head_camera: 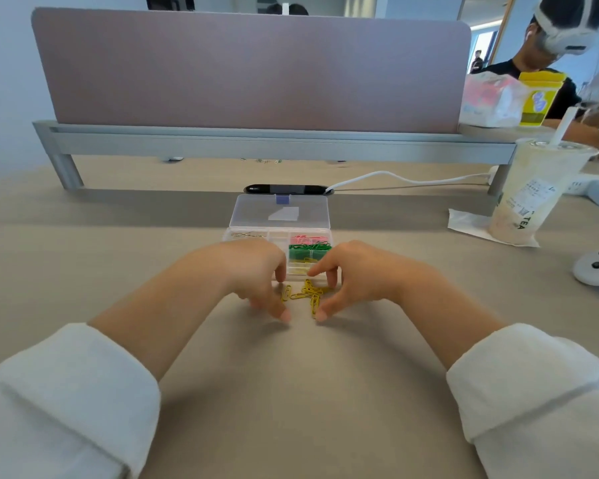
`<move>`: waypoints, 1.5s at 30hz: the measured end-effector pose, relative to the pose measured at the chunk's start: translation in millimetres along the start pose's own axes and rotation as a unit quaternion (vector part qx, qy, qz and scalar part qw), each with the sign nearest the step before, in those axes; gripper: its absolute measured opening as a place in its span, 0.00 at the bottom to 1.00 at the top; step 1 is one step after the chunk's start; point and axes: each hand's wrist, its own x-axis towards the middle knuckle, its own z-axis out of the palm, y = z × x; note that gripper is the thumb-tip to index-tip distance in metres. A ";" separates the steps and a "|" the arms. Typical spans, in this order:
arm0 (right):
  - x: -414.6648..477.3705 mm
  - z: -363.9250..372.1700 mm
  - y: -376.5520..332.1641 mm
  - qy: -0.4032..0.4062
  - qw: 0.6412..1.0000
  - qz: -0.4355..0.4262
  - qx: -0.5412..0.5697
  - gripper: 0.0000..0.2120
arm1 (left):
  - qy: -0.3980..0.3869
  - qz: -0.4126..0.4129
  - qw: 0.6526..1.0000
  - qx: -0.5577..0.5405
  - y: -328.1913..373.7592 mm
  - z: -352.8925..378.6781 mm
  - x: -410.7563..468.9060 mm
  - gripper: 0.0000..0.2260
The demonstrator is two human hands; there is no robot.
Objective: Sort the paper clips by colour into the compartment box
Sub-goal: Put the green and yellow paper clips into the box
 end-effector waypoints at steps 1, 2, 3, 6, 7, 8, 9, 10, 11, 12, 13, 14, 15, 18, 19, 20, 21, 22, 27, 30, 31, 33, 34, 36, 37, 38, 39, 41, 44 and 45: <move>0.4 1.2 -1.9 -0.001 1.000 -0.007 -0.011 0.32 | 0.024 0.004 1.000 0.006 2.8 3.1 1.8 0.27; 1.3 3.0 -3.0 0.003 1.000 -0.017 -0.012 0.30 | 0.049 0.014 0.999 0.007 5.3 5.5 3.7 0.26; 3.0 5.1 -3.4 0.012 1.000 -0.025 -0.007 0.27 | 0.066 0.024 0.998 0.001 7.1 6.8 4.7 0.24; 5.8 10.1 -4.0 0.051 0.998 -0.032 0.027 0.18 | 0.077 0.041 0.996 -0.035 8.6 6.7 5.3 0.16; 6.0 11.0 -4.3 0.060 0.997 -0.032 0.033 0.16 | 0.077 0.046 0.995 -0.041 8.5 6.7 4.2 0.13; 5.9 11.8 -4.4 0.067 0.997 -0.033 0.031 0.15 | 0.079 0.053 0.995 -0.040 8.4 6.8 3.8 0.10; 5.7 12.3 -4.6 0.074 0.996 -0.037 0.025 0.14 | 0.082 0.059 0.994 -0.037 8.3 6.8 3.9 0.08; 5.3 13.0 -5.0 0.082 0.996 -0.041 0.016 0.12 | 0.085 0.063 0.994 -0.034 8.4 7.4 4.4 0.07; 4.8 12.9 -5.2 0.090 0.995 -0.046 0.004 0.11 | 0.089 0.065 0.993 -0.031 8.8 7.1 4.8 0.06; 4.4 13.2 -5.4 0.098 0.994 -0.051 -0.006 0.10 | 0.091 0.066 0.993 -0.028 9.1 7.1 5.1 0.06; 4.5 13.7 -5.2 0.103 0.993 -0.056 -0.013 0.10 | 0.091 0.066 0.993 -0.026 9.4 7.1 5.4 0.06; 4.7 14.3 -5.0 0.108 0.992 -0.061 -0.016 0.10 | 0.090 0.065 0.993 -0.025 9.5 7.1 5.6 0.06; 5.3 15.2 -4.5 0.112 0.991 -0.065 -0.019 0.09 | 0.089 0.064 0.994 -0.027 9.6 7.2 5.7 0.05; 7.6 17.2 -1.9 0.127 0.989 -0.076 -0.033 0.09 | 0.088 0.053 0.994 -0.042 7.7 6.4 5.3 0.07; 8.4 17.6 -0.4 0.130 0.988 -0.079 -0.034 0.09 | 0.086 0.046 0.994 -0.048 6.5 6.2 5.0 0.09; 8.7 17.3 1.7 0.135 0.987 -0.082 -0.030 0.08 | 0.082 0.039 0.994 -0.053 5.6 5.9 4.6 0.12; 9.3 17.0 4.4 0.143 0.986 -0.082 -0.015 0.08 | 0.079 0.033 0.995 -0.053 5.0 5.9 4.5 0.16; 9.6 16.4 7.2 0.157 0.984 -0.078 0.010 0.07 | 0.078 0.031 0.995 -0.049 5.0 6.1 4.6 0.17; 14.9 16.0 17.6 0.282 0.951 -0.018 0.127 0.06 | 0.047 0.036 0.996 -0.070 5.1 6.0 5.2 0.14; 23.2 23.5 19.3 0.273 0.955 0.004 0.119 0.08 | 0.049 0.045 0.996 -0.057 5.8 4.8 4.2 0.11; 26.1 25.9 19.0 0.261 0.959 0.008 0.112 0.08 | 0.053 0.050 0.996 -0.051 6.1 4.7 4.1 0.11; 29.6 28.3 17.7 0.247 0.962 0.016 0.114 0.09 | 0.058 0.057 0.995 -0.049 6.7 4.6 4.4 0.09; 30.1 28.4 17.4 0.248 0.960 0.020 0.124 0.10 | 0.058 0.060 0.995 -0.050 7.0 4.5 4.8 0.09; 29.1 28.0 18.2 0.255 0.955 0.026 0.149 0.11 | 0.056 0.061 0.995 -0.053 7.0 4.1 5.1 0.09; 28.4 28.1 19.3 0.257 0.953 0.027 0.157 0.11 | 0.053 0.060 0.995 -0.059 6.8 3.4 4.7 0.10; 27.9 28.2 20.6 0.259 0.952 0.027 0.162 0.11 | 0.048 0.058 0.995 -0.067 6.5 2.4 3.7 0.11; 27.0 28.2 21.8 0.259 0.951 0.026 0.165 0.10 | 0.039 0.057 0.995 -0.076 6.0 1.2 3.0 0.12; 25.1 27.4 23.6 0.262 0.951 0.024 0.161 0.08 | 0.028 0.051 0.995 -0.075 6.5 -0.1 1.3 0.16; 23.0 24.5 25.3 0.283 0.949 0.024 0.138 0.08 | 0.061 0.003 0.998 -0.012 11.5 5.0 1.5 0.25; 22.3 23.7 25.4 0.287 0.949 0.025 0.132 0.08 | 0.075 -0.009 0.997 0.003 14.3 8.0 2.7 0.27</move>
